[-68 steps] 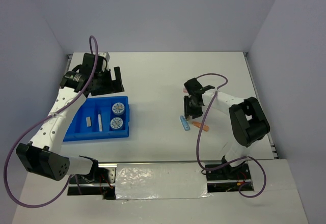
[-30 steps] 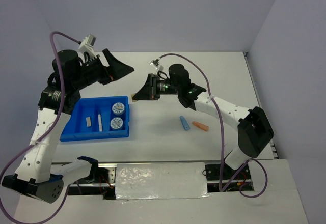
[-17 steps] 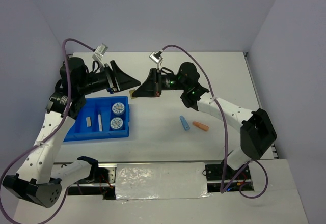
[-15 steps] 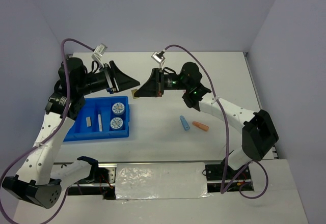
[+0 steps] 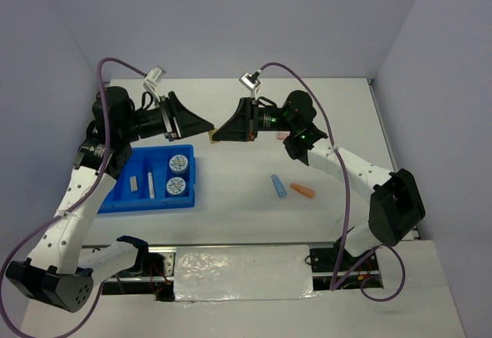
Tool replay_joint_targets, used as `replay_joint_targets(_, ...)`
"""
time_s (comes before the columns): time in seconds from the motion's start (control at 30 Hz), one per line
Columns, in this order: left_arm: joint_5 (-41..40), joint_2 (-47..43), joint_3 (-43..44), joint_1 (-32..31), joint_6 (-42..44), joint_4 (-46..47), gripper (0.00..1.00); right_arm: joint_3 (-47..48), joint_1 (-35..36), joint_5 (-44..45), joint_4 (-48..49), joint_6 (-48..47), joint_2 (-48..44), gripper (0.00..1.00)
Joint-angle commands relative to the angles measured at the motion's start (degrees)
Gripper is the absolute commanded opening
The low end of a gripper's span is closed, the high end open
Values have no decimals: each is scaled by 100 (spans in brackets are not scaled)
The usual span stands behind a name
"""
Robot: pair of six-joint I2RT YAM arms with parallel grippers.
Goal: Sort the stationery into containers
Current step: Pick up the stationery from the center of the board.
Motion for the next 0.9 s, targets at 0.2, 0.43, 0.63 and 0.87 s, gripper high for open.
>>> replay_joint_targets(0.2, 295, 171, 186, -24, 25, 377, 51, 448, 18, -156, 473, 145, -79, 19)
replay_joint_targets(0.43, 480, 207, 177, -24, -89, 632, 33, 615, 9, -112, 342, 110, 61, 20)
replay_joint_targets(0.63, 647, 233, 115, -24, -256, 896, 19, 765, -44, 46, -246, -135, 123, 21)
replay_joint_targets(0.87, 700, 312, 133, -24, -291, 940, 40, 888, -96, 37, -247, -74, 176, 21)
